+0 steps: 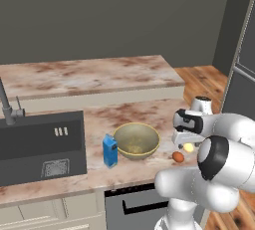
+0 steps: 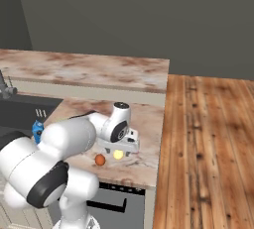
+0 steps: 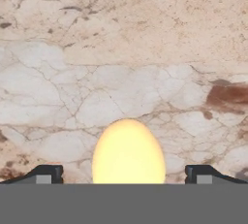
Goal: Gather the eggs and milk located in the vicinity of the sink area and place them right next to the bowl.
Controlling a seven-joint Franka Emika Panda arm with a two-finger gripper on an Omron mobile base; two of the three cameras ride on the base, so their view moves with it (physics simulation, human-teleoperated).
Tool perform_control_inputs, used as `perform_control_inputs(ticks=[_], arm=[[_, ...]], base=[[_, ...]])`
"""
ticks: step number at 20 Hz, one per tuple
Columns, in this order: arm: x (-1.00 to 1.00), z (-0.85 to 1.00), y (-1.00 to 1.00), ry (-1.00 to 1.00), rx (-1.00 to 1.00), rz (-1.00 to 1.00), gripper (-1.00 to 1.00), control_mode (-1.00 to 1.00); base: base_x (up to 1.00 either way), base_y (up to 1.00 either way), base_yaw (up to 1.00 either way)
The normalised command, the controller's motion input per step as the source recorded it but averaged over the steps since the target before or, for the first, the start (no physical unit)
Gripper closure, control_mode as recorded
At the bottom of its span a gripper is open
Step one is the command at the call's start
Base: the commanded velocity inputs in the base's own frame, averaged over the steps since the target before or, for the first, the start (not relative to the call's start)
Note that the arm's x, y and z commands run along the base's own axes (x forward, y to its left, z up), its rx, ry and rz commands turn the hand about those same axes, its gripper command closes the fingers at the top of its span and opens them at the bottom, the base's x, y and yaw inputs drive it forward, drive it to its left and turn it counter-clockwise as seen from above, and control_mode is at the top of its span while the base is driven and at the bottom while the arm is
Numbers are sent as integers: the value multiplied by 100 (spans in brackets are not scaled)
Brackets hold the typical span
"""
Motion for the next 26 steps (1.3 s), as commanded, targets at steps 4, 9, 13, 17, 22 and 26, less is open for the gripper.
perform_control_inputs(ticks=[4, 9, 13, 17, 22, 26], arm=[[0, -12, -3, 0, 0, 0, -100, -100], [0, -6, 0, 0, 0, 0, -100, -100], [0, -2, 2, 0, 0, 0, 100, -100], [0, -3, 0, 0, 0, 0, 100, -100], [0, -12, 0, 0, 0, 0, 100, -100], [0, -2, 0, -6, 0, 7, 100, -100]], base=[[0, 0, 0], [0, 0, 0], [0, 0, 0], [0, 0, 0], [0, 0, 0], [0, 0, 0]])
